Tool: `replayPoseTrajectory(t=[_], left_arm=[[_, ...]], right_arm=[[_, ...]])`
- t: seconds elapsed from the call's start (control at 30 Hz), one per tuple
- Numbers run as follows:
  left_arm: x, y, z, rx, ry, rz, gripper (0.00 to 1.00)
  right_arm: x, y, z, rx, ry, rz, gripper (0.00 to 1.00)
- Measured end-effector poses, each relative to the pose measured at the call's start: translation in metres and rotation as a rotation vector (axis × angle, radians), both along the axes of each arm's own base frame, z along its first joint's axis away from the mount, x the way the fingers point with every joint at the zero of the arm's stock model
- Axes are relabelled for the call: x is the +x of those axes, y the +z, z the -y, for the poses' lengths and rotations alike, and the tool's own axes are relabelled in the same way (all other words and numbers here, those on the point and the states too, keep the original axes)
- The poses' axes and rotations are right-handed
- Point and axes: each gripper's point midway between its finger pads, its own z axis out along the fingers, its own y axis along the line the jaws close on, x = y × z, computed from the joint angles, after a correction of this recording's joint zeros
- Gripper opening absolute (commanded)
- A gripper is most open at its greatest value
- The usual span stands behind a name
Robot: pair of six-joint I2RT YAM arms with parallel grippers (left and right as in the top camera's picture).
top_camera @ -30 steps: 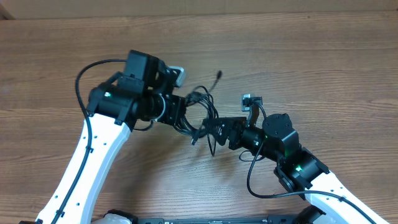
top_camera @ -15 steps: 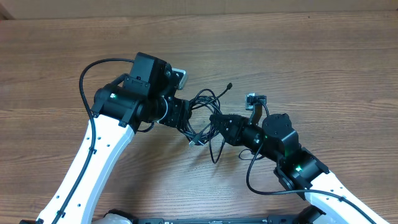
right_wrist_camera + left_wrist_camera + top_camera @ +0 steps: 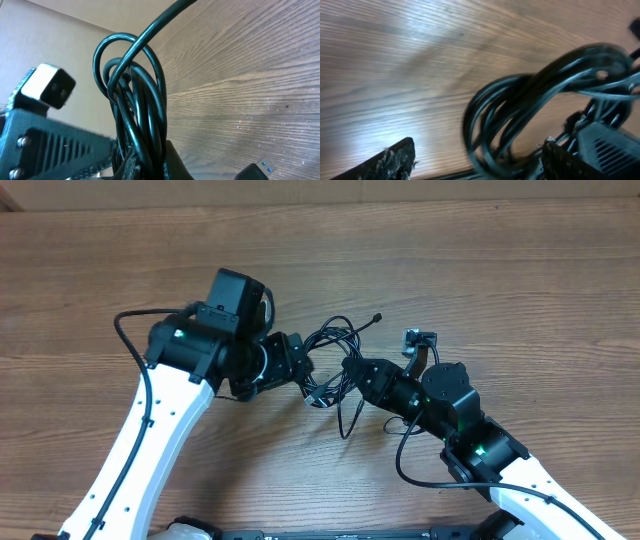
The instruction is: Untangle cables
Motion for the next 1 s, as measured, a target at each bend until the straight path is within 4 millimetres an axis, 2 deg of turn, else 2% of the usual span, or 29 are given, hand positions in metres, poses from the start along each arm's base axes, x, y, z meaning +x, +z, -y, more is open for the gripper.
replayPoseTrajectory(t=[0.07, 0.1, 0.2, 0.23, 0.27, 0.37, 0.57, 0.7, 0.83, 1.0], left_arm=[[0.003, -0.008, 0.004, -0.020, 0.043, -0.017, 0.69], [0.003, -0.012, 0.004, -0.027, 0.061, -0.029, 0.57], [0.009, -0.024, 0.008, -0.057, 0.108, -0.037, 0.09], [0.009, -0.029, 0.011, -0.068, 0.107, -0.039, 0.04], [0.005, -0.038, 0.013, -0.066, 0.105, -0.055, 0.04], [0.005, -0.045, 0.014, -0.070, 0.095, -0.052, 0.04], [0.020, -0.034, 0.014, -0.066, -0.060, 0.093, 0.04], [0.030, -0.015, 0.011, -0.040, -0.181, 0.204, 0.04], [0.044, 0.005, -0.004, 0.035, -0.263, 0.323, 0.04], [0.050, 0.009, -0.020, 0.142, -0.313, 0.374, 0.04]], right_arm=[[0.000, 0.000, 0.000, 0.008, 0.000, -0.009, 0.04], [-0.001, 0.000, -0.001, 0.012, 0.000, -0.014, 0.04], [-0.003, 0.000, -0.002, 0.042, 0.000, -0.053, 0.04], [-0.004, 0.000, -0.003, 0.051, 0.001, -0.065, 0.04], [-0.005, -0.001, -0.004, 0.060, 0.001, -0.079, 0.04], [-0.006, -0.006, -0.004, 0.057, 0.003, -0.109, 0.04], [-0.012, -0.021, -0.001, -0.001, 0.018, -0.138, 0.07], [-0.017, -0.027, 0.000, -0.042, 0.046, -0.141, 0.27], [-0.026, -0.036, -0.001, -0.084, 0.100, -0.148, 0.42], [-0.036, -0.035, -0.007, -0.078, 0.174, -0.143, 0.61]])
